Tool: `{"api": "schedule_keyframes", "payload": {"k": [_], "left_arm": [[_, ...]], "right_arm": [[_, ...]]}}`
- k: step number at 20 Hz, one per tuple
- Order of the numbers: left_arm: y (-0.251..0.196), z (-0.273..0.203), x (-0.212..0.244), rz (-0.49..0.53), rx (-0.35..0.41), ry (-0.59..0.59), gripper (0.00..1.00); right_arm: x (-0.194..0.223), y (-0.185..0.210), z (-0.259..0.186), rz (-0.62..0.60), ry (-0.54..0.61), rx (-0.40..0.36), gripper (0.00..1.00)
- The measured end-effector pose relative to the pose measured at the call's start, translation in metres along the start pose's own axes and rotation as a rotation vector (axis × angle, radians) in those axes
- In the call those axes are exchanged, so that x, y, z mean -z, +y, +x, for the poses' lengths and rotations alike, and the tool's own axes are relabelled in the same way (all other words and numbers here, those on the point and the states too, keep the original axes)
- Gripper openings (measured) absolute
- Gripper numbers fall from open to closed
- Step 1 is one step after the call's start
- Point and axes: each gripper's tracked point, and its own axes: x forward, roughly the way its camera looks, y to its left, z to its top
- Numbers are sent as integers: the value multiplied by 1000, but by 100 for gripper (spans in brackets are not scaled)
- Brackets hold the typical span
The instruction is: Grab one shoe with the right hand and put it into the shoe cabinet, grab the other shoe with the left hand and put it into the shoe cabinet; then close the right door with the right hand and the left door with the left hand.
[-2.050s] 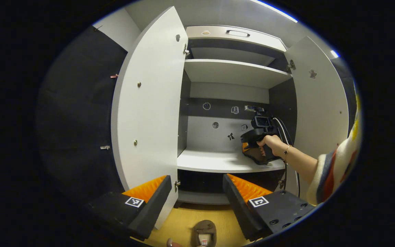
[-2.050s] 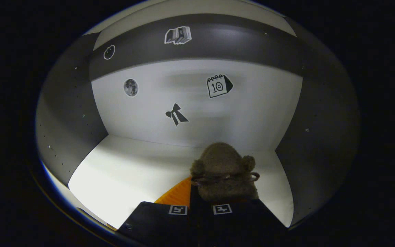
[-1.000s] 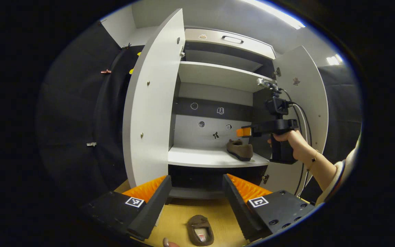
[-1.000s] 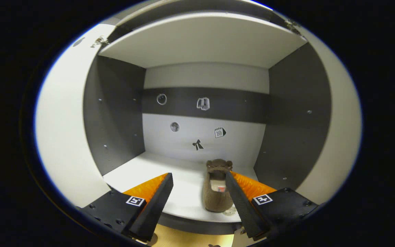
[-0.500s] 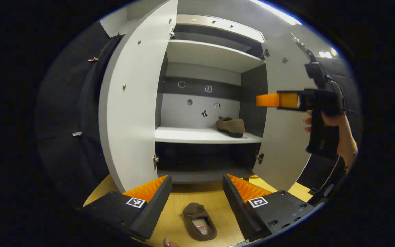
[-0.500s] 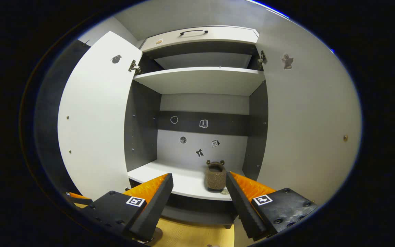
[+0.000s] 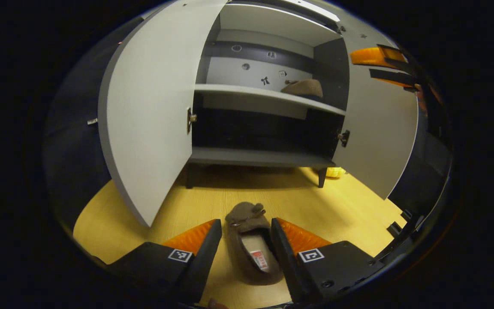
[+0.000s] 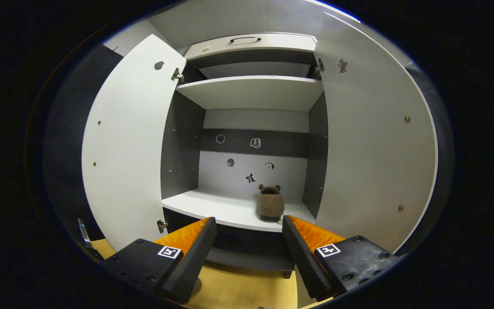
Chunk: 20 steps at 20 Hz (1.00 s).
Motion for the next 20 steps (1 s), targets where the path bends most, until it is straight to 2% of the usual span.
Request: {"api": "schedule_keyframes", "payload": {"k": [4, 8, 9, 10, 15, 20], "left_arm": [[12, 34, 40, -10, -8, 53, 64], [14, 56, 59, -6, -12, 74, 63], [14, 61, 57, -12, -15, 68, 68], [17, 65, 58, -7, -23, 70, 60], [17, 87, 59, 34, -37, 94, 50], [29, 99, 56, -11, -67, 88, 30]], "right_arm": [[27, -9, 6, 49, 11, 8, 98], [44, -20, 13, 55, 20, 23, 98], [49, -22, 14, 56, 25, 25, 98], [53, -23, 16, 60, 34, 27, 98], [71, -25, 21, 46, 78, 8, 98], [79, -28, 29, 35, 97, -2, 98]]}}
